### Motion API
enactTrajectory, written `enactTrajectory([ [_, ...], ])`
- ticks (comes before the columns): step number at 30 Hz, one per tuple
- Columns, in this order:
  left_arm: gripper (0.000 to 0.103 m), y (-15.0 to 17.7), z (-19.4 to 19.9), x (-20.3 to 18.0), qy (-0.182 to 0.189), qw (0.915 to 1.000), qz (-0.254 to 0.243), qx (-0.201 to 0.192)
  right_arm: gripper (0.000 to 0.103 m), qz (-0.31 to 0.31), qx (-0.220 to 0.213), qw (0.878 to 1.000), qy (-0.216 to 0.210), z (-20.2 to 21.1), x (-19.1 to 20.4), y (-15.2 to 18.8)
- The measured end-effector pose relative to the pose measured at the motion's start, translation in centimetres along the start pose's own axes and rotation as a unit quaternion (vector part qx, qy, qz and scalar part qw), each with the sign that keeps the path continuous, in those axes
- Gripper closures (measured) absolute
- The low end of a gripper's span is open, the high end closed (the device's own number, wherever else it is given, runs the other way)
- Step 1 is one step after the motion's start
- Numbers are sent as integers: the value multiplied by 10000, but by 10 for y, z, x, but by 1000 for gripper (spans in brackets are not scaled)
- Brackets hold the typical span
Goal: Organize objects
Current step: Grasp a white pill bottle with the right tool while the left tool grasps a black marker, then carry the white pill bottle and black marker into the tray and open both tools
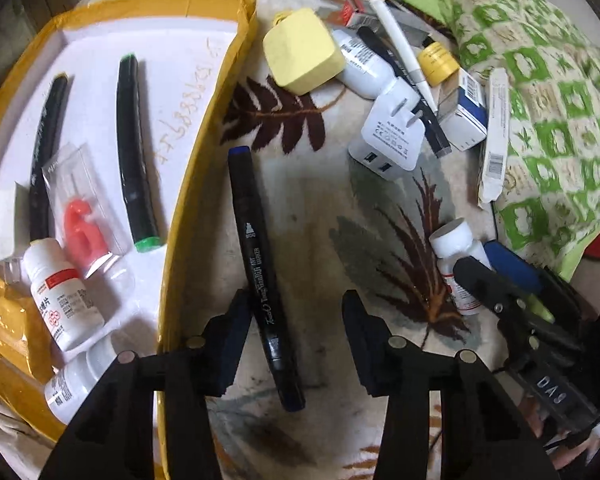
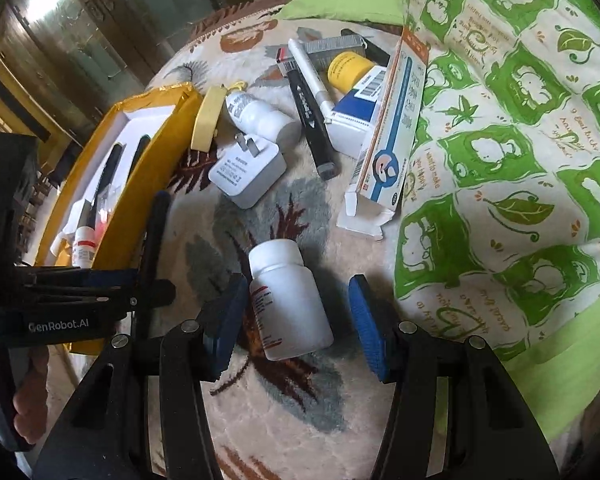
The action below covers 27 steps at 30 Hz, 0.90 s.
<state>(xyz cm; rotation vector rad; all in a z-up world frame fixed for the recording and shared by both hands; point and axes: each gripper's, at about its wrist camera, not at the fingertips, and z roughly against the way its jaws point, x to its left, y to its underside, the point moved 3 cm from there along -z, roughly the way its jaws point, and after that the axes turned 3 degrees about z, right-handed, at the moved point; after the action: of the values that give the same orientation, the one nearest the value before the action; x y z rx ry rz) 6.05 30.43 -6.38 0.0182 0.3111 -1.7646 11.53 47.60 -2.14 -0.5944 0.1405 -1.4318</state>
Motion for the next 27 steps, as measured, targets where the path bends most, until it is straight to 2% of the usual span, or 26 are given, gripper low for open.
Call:
enactTrajectory([
  [1,84,4,-1,0,-51,10000,-65,-31,50,-14,6,10000,11,-1,0,1],
  [2,87,10,-2,1,79,9999,-62,-50,50,-49,10,10000,0,-1,0,2],
  [6,89,36,5,15,707,9965,76,-437,63,128,157,9998,92,-5,9,15],
  [8,89,54,7,27,1202,9909,343,-506,65,207,186,9995,172,-4,14,20],
  [9,89,59,7,32,1298,9893,468,-483,65,176,222,9995,112,-4,16,21],
  [11,88,59,9,33,1289,9890,550,-471,65,180,321,9993,-19,-7,22,22],
  [14,87,53,4,24,1053,9925,429,-441,66,106,371,9993,3,-14,26,19],
  [18,88,49,7,13,836,9941,192,-667,67,-28,595,9982,-61,-16,32,19],
  [22,88,61,24,17,899,9916,125,-916,67,-93,706,9973,-202,-10,43,28],
  [27,88,68,65,38,1318,9801,365,-1441,67,-5,502,9983,-311,5,70,21],
])
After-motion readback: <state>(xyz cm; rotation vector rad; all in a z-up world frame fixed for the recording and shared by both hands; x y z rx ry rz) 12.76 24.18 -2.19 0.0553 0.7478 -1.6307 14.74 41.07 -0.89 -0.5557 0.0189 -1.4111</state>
